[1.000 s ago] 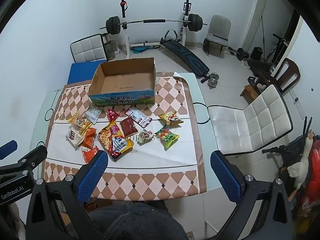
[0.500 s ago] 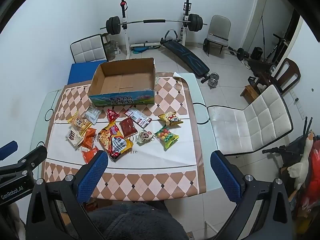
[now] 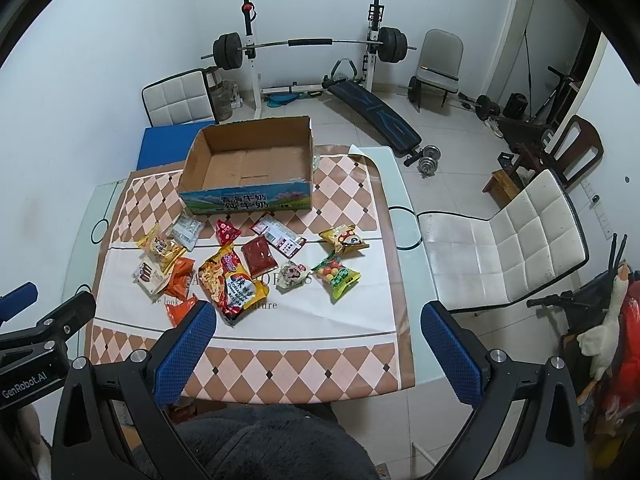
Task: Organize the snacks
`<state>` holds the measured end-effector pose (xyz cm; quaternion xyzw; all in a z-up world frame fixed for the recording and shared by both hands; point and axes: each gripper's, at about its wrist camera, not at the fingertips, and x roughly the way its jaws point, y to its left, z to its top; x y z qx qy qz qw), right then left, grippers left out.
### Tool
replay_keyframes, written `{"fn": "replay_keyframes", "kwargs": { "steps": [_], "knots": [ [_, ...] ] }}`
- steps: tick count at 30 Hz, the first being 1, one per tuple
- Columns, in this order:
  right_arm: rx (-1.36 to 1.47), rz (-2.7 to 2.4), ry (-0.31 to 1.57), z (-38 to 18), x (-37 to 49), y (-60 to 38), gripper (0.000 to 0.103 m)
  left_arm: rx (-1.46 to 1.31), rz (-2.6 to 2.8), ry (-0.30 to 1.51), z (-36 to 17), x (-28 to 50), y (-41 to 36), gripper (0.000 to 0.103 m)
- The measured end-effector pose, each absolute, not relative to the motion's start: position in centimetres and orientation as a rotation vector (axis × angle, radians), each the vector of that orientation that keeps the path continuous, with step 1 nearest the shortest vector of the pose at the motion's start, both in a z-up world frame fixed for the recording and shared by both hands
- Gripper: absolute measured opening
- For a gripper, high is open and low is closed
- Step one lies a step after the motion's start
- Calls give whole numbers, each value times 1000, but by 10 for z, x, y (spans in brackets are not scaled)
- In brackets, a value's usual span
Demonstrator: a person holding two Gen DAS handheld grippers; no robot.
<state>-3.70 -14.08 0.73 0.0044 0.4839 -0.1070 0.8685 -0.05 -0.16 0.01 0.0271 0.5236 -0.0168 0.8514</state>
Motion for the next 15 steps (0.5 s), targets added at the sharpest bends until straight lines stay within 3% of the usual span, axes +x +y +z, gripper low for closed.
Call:
{"fn": "replay_keyframes", "kwargs": {
  "steps": [15],
  "knots": [
    [12,-221,1015,8,-35,-140,103,52,-37,1105,0,0,-1,103]
  ]
}}
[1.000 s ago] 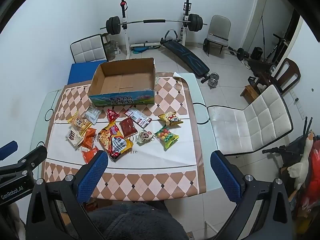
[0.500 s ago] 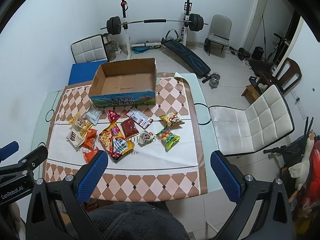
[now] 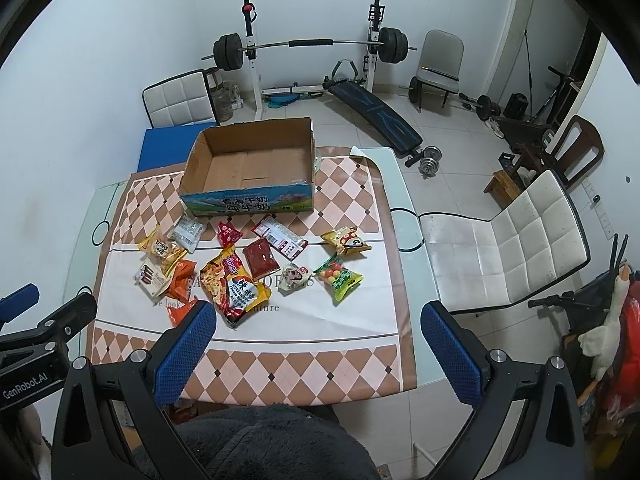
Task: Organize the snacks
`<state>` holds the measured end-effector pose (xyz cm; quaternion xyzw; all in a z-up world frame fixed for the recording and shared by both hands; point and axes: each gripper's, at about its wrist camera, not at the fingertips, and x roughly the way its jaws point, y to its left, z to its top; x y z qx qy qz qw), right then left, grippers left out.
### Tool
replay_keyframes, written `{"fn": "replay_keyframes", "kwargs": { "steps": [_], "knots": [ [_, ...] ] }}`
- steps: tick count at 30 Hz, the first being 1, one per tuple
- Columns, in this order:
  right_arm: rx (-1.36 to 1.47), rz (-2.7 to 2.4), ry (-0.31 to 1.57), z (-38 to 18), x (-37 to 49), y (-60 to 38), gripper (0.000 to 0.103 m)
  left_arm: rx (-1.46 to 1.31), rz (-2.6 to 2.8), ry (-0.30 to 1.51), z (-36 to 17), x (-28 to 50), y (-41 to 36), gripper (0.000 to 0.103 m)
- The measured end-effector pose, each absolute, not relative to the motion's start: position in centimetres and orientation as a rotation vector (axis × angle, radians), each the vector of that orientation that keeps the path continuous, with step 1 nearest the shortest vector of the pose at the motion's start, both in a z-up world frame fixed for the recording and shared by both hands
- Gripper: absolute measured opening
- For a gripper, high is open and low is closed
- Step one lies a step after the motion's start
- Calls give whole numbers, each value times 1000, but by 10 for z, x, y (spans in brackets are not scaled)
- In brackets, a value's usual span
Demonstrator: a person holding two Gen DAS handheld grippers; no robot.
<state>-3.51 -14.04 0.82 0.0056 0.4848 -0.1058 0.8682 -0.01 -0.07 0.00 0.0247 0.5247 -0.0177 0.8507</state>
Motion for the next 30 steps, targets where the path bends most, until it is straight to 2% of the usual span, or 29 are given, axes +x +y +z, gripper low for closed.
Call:
{"fn": "replay_keyframes", "kwargs": {
  "steps": [30],
  "knots": [
    [8,-221,1007,9,-40,-140,103,46,-42,1099,2,4,-11,103]
  ]
}}
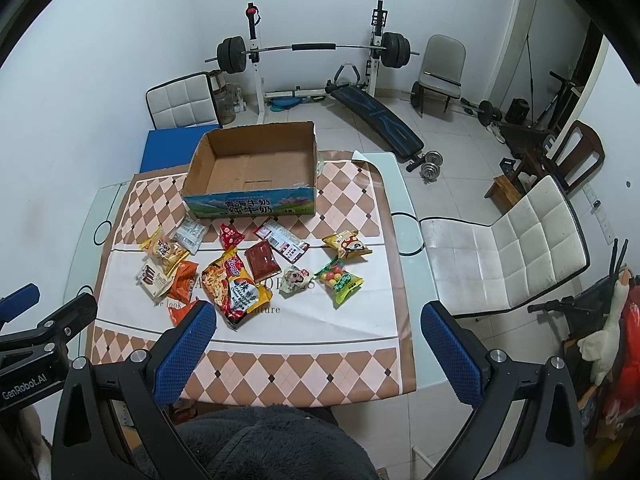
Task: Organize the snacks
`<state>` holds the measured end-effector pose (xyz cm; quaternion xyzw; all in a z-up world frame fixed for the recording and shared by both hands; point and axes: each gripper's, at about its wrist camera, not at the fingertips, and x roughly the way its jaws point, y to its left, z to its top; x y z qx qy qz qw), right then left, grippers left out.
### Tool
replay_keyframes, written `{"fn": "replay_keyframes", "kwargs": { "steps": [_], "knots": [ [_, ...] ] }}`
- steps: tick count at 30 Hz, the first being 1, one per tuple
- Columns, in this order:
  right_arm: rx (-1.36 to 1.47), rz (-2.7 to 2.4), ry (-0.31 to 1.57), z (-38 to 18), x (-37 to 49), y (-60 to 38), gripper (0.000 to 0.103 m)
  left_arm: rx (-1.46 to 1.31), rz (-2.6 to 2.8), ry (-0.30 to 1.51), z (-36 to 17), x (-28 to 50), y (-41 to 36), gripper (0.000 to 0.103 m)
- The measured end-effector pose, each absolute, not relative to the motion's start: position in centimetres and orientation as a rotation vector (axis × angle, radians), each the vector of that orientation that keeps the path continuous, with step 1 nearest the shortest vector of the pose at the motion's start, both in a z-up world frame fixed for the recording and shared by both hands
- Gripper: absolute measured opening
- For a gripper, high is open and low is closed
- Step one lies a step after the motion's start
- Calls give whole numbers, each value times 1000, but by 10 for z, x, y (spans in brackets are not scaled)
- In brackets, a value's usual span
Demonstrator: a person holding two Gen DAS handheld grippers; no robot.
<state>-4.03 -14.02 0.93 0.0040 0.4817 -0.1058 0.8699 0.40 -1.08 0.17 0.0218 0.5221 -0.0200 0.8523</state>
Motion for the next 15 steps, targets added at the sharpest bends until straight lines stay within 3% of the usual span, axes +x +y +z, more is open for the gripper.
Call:
{"fn": "replay_keyframes", "kwargs": {
  "steps": [15],
  "knots": [
    [12,-220,1008,9,-35,-136,103,42,-44,1100,11,2,-10,103]
  ]
}}
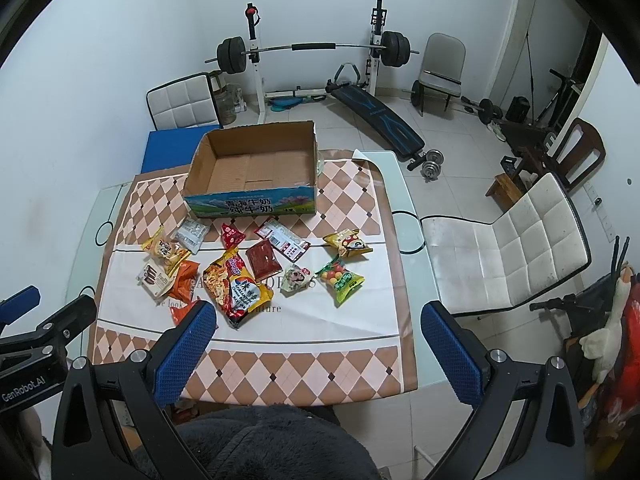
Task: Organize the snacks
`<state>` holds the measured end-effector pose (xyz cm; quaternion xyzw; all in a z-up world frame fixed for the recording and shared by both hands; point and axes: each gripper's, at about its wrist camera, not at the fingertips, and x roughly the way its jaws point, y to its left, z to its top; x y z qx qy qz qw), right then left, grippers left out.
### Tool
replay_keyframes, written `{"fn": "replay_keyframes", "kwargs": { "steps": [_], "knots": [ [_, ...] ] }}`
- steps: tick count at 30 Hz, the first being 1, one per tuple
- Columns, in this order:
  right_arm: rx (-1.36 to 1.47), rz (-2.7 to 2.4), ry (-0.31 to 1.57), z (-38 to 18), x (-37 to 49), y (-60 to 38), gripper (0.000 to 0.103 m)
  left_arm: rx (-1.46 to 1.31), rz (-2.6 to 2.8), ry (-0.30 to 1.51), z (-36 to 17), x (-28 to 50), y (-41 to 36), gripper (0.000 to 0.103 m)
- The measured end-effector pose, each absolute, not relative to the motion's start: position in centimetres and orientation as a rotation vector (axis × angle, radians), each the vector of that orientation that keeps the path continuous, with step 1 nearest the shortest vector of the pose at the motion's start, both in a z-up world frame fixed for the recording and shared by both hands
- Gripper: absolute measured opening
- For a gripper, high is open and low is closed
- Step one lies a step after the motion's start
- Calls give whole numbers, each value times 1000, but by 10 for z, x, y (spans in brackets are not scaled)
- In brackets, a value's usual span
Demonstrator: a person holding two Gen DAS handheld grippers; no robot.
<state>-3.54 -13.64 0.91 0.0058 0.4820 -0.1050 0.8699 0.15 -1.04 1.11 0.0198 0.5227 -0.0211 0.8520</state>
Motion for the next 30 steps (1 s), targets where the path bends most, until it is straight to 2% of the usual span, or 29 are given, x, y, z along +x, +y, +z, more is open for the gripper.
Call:
{"fn": "replay_keyframes", "kwargs": {
  "steps": [9,13,18,30],
  "knots": [
    [24,-217,1015,7,-34,-139,103,25,-36,1107,13,7,-10,103],
    [81,-215,1061,-12,-23,-154,103,-21,5,1150,-7,23,-5,103],
    [174,-230,1172,-64,11,-182,103,-113,20,1293,-55,63,4,103],
    [276,-327,1336,-196,94,-258,103,-369,26,1653,-233,150,18,103]
  ]
}}
